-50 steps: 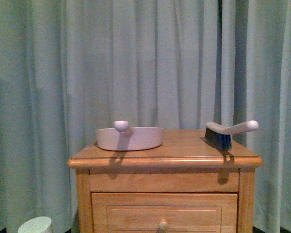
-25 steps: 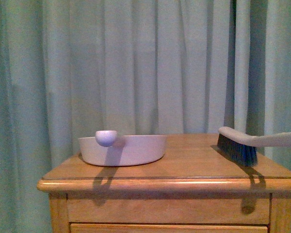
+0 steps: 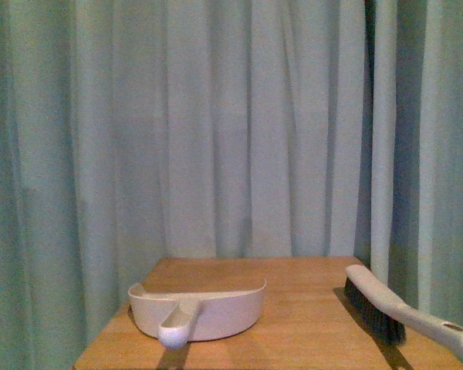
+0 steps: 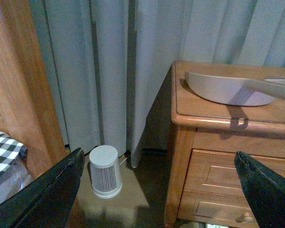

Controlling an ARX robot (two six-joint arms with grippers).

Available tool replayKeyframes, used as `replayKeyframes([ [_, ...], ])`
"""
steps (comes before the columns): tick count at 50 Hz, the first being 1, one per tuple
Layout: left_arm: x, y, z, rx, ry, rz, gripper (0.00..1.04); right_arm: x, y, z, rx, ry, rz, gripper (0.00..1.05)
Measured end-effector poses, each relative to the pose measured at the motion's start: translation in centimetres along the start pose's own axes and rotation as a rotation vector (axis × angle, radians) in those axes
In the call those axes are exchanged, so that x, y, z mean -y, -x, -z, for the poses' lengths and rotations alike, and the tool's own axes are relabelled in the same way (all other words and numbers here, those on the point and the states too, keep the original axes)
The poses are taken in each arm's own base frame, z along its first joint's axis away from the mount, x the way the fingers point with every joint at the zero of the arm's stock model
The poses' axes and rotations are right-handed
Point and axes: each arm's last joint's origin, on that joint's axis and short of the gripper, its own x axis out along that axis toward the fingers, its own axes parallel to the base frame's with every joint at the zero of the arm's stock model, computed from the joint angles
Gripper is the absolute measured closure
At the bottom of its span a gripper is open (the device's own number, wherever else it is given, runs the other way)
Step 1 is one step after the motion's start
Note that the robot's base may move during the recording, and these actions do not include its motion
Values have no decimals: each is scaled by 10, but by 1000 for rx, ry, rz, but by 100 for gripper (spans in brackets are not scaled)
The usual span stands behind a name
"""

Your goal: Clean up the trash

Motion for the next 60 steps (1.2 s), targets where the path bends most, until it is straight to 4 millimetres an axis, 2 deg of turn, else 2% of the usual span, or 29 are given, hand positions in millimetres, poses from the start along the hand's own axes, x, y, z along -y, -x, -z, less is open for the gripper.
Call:
replayKeyframes([
  [5, 0, 0, 0, -12, 9, -9, 8, 0, 0, 0, 0, 0, -1, 7],
  [8, 0, -2, -1, -150, 53, -65, 8, 0, 0, 0, 0, 0, 0, 7],
  [11, 1, -11, -11, -232, 62, -68, 8, 0, 0, 0, 0, 0, -2, 7],
  [20, 18, -64, -85, -313, -47, 33, 8, 0, 0, 0, 0, 0, 0, 7],
  [28, 43, -109, -130, -439, -54, 122, 8, 0, 0, 0, 0, 0, 0, 7],
  [33, 75, -154, -156, -558, -47, 133, 8, 0, 0, 0, 0, 0, 0, 7],
  [36, 97, -177, -163, -599, -62, 133, 8, 0, 0, 0, 0, 0, 0, 7],
  [41, 121, -197, -165, -642, -78, 130, 8, 0, 0, 0, 0, 0, 0, 7],
  [47, 155, -223, -154, -707, -47, 122, 8, 0, 0, 0, 0, 0, 0, 7],
  [60, 189, -243, -119, -791, -41, 133, 8, 0, 0, 0, 0, 0, 0, 7],
])
